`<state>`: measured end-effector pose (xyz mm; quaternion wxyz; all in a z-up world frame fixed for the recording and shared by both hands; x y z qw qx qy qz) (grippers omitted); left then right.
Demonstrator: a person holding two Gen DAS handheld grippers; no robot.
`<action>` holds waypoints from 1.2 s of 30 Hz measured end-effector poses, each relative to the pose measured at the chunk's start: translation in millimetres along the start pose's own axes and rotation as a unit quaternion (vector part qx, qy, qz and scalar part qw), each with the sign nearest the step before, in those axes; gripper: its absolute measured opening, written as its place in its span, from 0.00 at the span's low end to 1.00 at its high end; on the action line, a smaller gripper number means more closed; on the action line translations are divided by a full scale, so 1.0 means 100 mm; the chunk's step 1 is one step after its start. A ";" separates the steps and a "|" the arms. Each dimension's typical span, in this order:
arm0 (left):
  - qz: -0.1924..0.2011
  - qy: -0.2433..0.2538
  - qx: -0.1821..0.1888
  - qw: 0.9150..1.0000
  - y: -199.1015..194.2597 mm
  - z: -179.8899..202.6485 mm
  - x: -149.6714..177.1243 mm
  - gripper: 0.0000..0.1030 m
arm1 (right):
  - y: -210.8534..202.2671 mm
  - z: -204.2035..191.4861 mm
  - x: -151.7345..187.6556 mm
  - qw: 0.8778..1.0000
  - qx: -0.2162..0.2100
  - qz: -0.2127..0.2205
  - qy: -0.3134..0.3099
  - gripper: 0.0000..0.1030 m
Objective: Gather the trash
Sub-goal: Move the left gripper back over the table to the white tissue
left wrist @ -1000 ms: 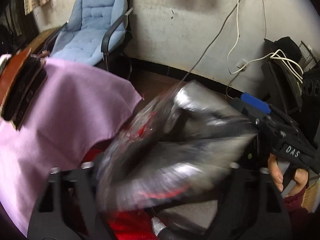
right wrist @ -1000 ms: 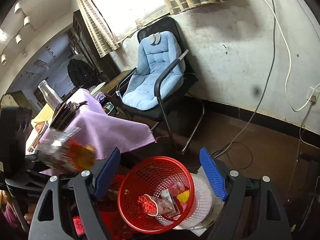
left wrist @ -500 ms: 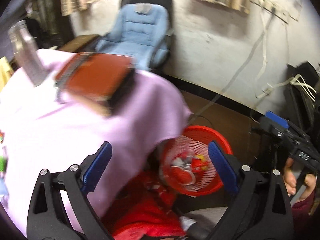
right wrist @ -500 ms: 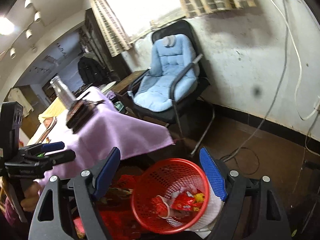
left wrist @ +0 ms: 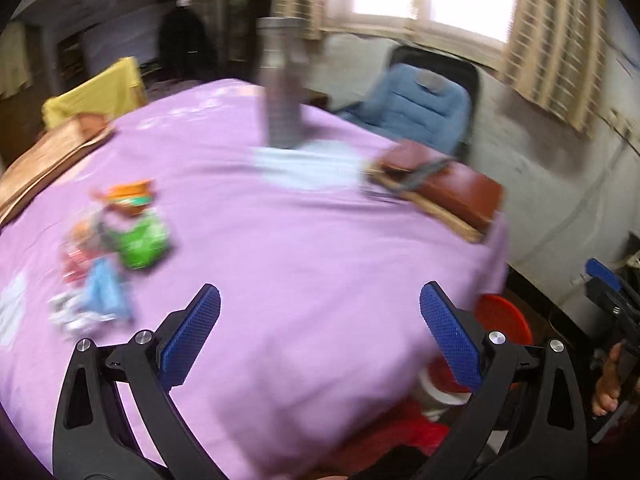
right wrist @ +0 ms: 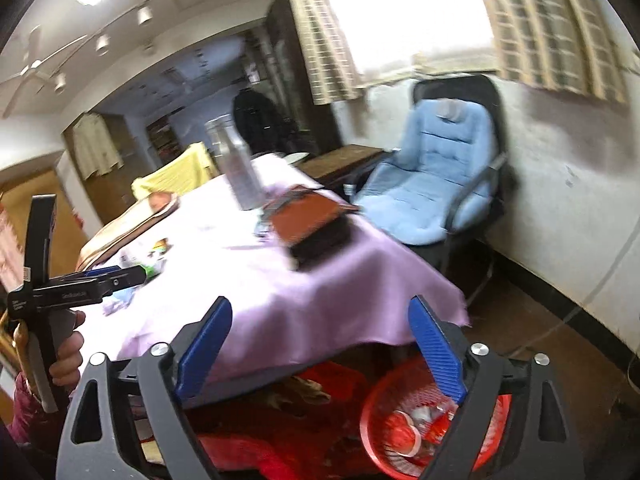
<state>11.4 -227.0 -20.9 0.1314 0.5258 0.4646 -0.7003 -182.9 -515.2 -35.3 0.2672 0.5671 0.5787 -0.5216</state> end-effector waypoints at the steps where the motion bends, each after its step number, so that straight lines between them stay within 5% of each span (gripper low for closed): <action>1: 0.002 -0.006 -0.011 1.000 -0.04 -0.14 0.02 0.93 | 0.04 -0.12 -0.01 1.000 -0.009 -0.002 -0.006 0.88; 11: -0.050 -0.094 -0.155 0.982 -0.07 -1.97 0.40 0.93 | 0.51 -1.15 -0.05 0.995 -0.084 -0.033 -0.051 0.90; 14: -0.058 -0.128 -0.169 0.976 -0.07 -2.37 0.45 0.94 | 0.66 -1.31 -0.04 0.993 -0.094 -0.045 -0.060 0.90; 24: -0.111 -0.141 -0.134 0.975 0.24 -2.64 0.60 0.94 | 0.87 -1.67 -0.01 0.989 -0.110 -0.063 -0.078 0.90; 28: -0.125 -0.148 -0.169 0.966 0.14 -2.91 0.71 0.94 | 0.97 -1.83 0.02 0.986 -0.122 -0.071 -0.086 0.90; 33: -0.089 -0.174 -0.240 0.951 -0.22 -3.37 0.77 0.94 | 1.13 -2.08 0.06 0.981 -0.144 -0.079 -0.102 0.93; 36: -0.079 -0.189 -0.234 0.950 -0.29 -3.44 0.84 0.93 | 1.28 -2.28 0.10 0.977 -0.160 -0.090 -0.106 0.93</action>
Point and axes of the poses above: each gripper's, at about its wrist camera, not at the fingertips, and y roughly the way its jaws point, z to its right, x to its underside, the point moved 4 cm from there along y, roughly the way its jaws point, and after that the axes turned 14 degrees about z, right-handed, at the moved point
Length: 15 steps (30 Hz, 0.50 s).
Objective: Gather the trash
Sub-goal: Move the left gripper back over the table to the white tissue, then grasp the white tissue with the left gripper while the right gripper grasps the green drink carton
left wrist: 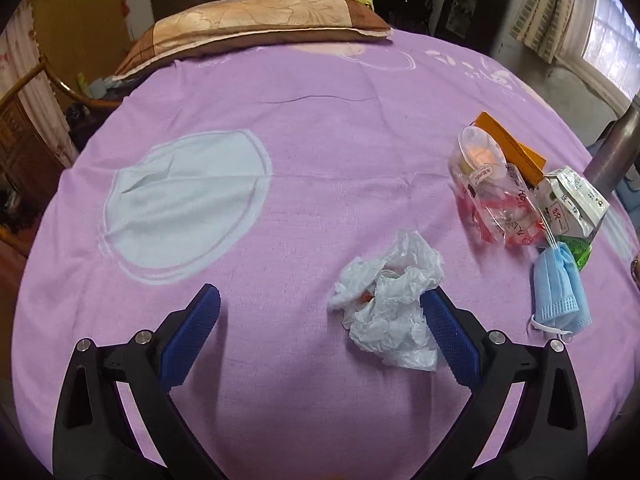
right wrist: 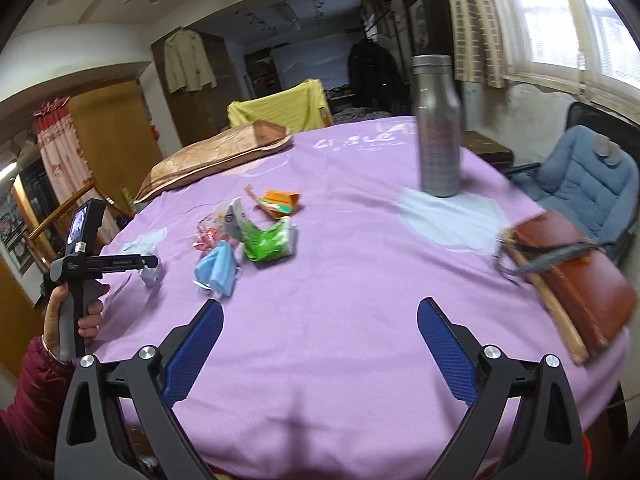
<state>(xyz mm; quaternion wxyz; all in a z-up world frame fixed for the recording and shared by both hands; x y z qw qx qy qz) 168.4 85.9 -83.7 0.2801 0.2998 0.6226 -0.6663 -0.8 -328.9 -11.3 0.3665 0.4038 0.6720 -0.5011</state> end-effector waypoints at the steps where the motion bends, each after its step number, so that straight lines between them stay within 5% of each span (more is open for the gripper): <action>1: -0.002 0.001 0.004 1.000 0.01 0.01 0.03 0.94 | 0.10 -0.07 -0.01 1.000 -0.007 -0.006 -0.002 0.93; 7: 0.030 0.057 -0.007 0.998 -0.08 0.18 0.04 0.94 | 0.50 -0.37 -0.05 0.999 -0.026 -0.027 -0.031 0.93; 15: 0.019 0.129 0.009 0.991 -0.01 0.41 0.09 0.94 | 1.07 -0.70 -0.11 0.996 -0.053 -0.055 -0.036 0.93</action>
Point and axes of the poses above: each gripper's, at about its wrist camera, not at the fingertips, and y roughly the way its jaws point, z to its right, x to its underside, the point moved 4 cm from there along y, roughly the way its jaws point, and after that the axes turned 14 degrees about z, right-handed, at the moved point
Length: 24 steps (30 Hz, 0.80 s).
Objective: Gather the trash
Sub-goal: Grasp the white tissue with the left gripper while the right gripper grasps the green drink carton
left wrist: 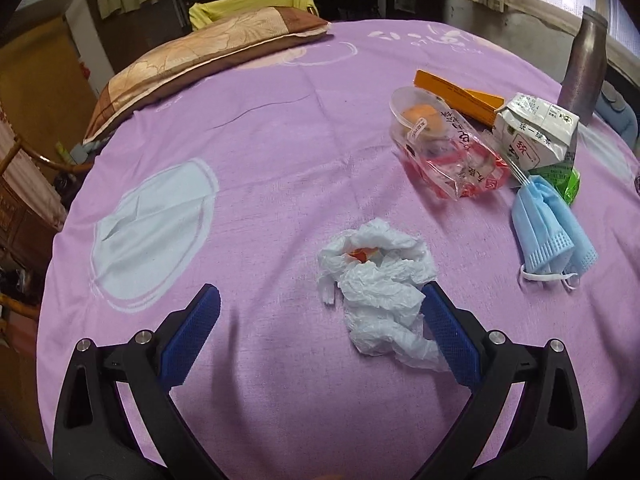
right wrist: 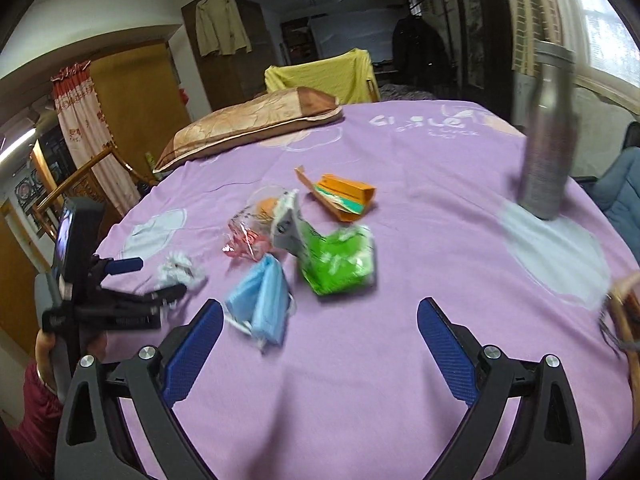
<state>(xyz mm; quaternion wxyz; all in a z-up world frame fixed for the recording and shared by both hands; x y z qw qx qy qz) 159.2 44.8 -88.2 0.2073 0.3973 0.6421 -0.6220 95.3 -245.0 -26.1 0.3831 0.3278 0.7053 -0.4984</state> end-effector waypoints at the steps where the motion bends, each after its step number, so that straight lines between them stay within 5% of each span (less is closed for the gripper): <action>1: 0.002 -0.001 0.001 1.000 -0.02 0.00 0.02 0.94 | 0.06 -0.04 -0.03 1.000 -0.001 -0.001 -0.003 0.93; 11: -0.025 -0.094 0.051 0.994 0.05 -0.23 0.03 0.94 | 0.67 -0.25 -0.23 1.000 -0.010 -0.009 -0.016 0.93; 24: 0.005 -0.083 0.077 0.994 -0.08 -0.13 -0.03 0.94 | 1.07 -0.18 -0.20 0.999 -0.011 -0.028 -0.013 0.92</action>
Point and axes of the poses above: each gripper's, at about its wrist camera, not at the fingertips, and y roughly the way its jaws point, z to its right, x to its underside, the point moved 4 cm from there along y, roughly the way its jaws point, and after that the axes turned 14 degrees about z, right-handed, at the moved point
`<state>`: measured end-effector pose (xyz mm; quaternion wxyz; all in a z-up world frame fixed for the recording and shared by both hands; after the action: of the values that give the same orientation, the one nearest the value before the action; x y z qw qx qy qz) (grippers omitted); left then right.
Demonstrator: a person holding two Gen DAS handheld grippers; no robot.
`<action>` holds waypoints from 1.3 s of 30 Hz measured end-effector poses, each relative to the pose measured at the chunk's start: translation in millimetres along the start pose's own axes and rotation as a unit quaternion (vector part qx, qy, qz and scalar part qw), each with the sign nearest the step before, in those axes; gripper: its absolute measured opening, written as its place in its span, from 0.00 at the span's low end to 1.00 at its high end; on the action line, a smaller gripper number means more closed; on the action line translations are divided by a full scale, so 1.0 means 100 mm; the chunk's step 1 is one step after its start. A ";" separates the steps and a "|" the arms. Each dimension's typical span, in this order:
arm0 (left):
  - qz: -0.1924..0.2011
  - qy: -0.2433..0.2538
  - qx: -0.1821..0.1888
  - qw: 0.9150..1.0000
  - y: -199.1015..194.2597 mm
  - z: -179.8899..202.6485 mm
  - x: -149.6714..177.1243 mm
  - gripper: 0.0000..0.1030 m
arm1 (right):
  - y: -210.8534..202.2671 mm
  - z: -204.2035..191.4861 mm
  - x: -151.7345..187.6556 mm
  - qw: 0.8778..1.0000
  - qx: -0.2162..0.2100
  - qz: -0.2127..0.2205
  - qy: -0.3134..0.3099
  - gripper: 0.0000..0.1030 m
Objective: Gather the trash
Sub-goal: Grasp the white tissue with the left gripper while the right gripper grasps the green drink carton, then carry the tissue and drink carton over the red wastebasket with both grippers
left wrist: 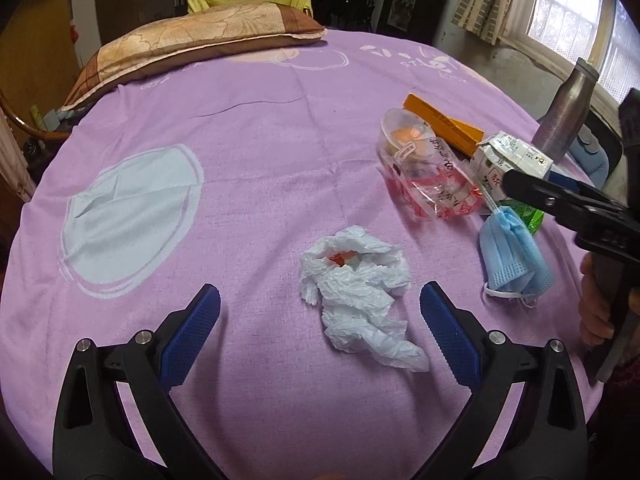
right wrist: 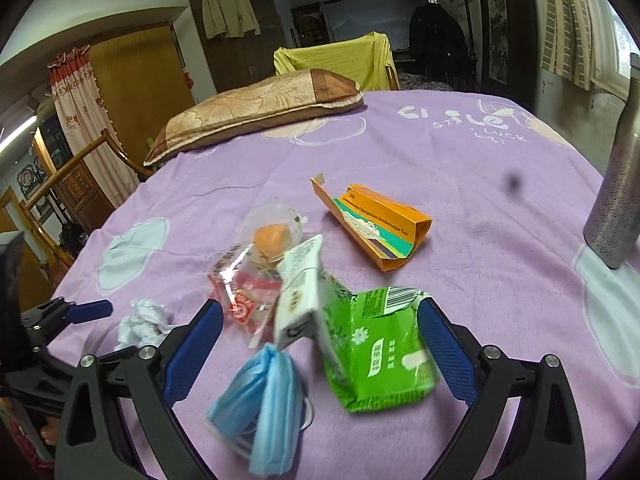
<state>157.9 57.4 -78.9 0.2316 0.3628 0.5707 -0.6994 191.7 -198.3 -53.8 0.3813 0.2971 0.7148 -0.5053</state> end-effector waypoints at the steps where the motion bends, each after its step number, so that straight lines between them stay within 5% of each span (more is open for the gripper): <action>1: 0.000 -0.003 0.005 1.000 0.00 0.00 0.00 0.94 | 0.02 0.02 0.00 1.000 0.002 -0.003 -0.002 0.78; 2: 0.000 -0.005 0.010 1.000 0.00 0.01 0.00 0.94 | 0.03 0.05 0.00 1.000 -0.001 -0.005 -0.001 0.38; 3: -0.001 -0.007 0.015 1.000 -0.01 0.02 0.00 0.94 | 0.03 0.07 -0.01 1.000 -0.016 -0.006 0.009 0.25; 8: -0.005 -0.011 0.030 0.999 0.02 0.06 -0.02 0.94 | -0.21 0.26 -0.12 0.997 -0.013 0.047 0.053 0.25; 20: -0.031 -0.028 0.017 0.999 0.20 0.02 -0.03 0.92 | -0.25 0.34 -0.11 0.997 -0.020 0.044 0.063 0.26; 25: -0.027 0.003 0.018 0.999 0.20 0.12 -0.01 0.61 | -0.24 0.34 -0.10 0.997 -0.022 0.042 0.062 0.25; 27: -0.023 0.008 0.023 0.999 0.18 0.14 0.00 0.41 | -0.25 0.31 -0.10 0.997 -0.018 0.047 0.053 0.25; 29: -0.012 0.004 0.024 1.000 0.13 0.14 0.00 0.33 | -0.30 0.31 -0.11 0.997 -0.013 0.058 0.049 0.25; 39: 0.060 -0.007 0.053 0.997 -0.44 0.42 -0.13 0.33 | -1.16 0.28 -0.12 0.994 -0.009 0.107 0.037 0.25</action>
<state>123.7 26.3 -37.9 0.2574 0.4038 0.5080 -0.7160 111.0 -261.2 8.4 0.4088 0.3868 0.6975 -0.4436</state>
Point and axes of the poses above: each gripper's, at about its wrist camera, not at the fingertips, and y roughly the way its jaws point, z to its right, x to its underside, the point moved 4 cm from there along y, roughly the way its jaws point, and after that the axes turned 14 degrees about z, right-handed, at the moved point
